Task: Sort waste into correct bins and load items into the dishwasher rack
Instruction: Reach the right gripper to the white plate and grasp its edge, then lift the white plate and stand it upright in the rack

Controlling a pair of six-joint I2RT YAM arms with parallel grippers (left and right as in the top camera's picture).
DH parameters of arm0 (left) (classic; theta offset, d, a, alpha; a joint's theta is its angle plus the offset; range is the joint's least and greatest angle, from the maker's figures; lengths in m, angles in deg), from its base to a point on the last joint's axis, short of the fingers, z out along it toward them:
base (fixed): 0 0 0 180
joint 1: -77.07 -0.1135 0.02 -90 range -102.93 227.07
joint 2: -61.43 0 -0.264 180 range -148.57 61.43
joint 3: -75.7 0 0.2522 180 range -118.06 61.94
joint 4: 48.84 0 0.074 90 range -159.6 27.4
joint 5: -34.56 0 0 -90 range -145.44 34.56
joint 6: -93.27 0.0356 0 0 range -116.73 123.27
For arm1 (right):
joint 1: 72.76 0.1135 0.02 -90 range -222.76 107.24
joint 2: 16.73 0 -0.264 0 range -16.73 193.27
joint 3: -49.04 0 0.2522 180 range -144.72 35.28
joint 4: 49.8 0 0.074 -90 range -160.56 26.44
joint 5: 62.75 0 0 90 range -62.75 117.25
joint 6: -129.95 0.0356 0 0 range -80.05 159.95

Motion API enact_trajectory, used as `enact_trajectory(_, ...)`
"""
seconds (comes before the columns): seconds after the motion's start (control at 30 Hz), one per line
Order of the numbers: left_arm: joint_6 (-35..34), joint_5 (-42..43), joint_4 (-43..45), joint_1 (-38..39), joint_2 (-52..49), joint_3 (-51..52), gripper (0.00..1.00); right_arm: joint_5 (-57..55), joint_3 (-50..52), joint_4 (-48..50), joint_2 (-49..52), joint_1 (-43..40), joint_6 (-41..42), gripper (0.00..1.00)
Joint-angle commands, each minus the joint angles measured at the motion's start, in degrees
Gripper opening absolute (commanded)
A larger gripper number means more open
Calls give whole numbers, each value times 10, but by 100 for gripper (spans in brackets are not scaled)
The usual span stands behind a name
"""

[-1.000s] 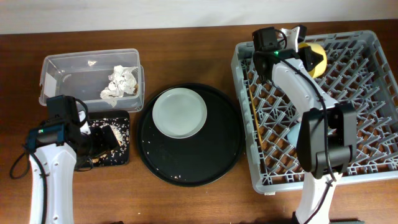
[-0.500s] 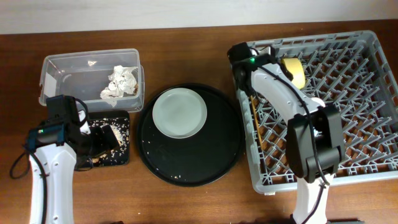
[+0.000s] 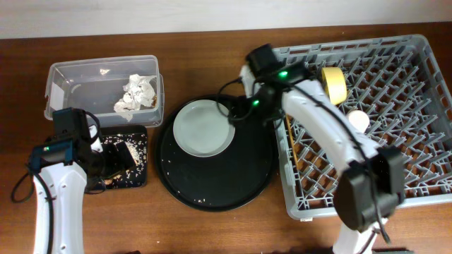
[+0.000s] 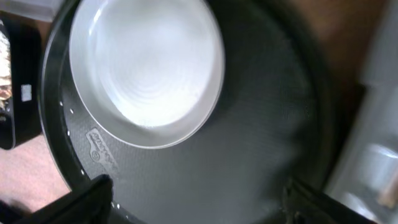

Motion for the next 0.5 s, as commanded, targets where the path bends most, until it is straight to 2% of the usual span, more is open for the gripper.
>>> enact_trajectory(0.0,-1,2,1,-2,9,0,96,11,-2,19,72,24,43,80)
enact_trajectory(0.13,-1,2,1,-2,9,0,96,12,-2,52,141,26,93,71)
enact_trajectory(0.17,-1,2,1,-2,9,0,96,11,-2,54,149,27,95,66)
enact_trajectory(0.2,-1,2,1,-2,9,0,96,6,-2,53,159,28,106,57)
enact_trajectory(0.3,-1,2,1,-2,9,0,96,-76,-1,14,172,30,185,43)
enact_trajectory(0.37,-1,2,1,-2,9,0,96,-90,-1,-4,172,29,185,31)
enact_trajectory(0.4,-1,2,1,-2,9,0,96,-92,-2,-17,172,29,184,30)
enact_trajectory(0.43,-1,2,1,-2,9,0,96,-92,-2,-25,172,29,184,18)
enact_trajectory(0.47,-1,2,1,-2,9,0,96,-92,-2,-28,172,29,184,15)
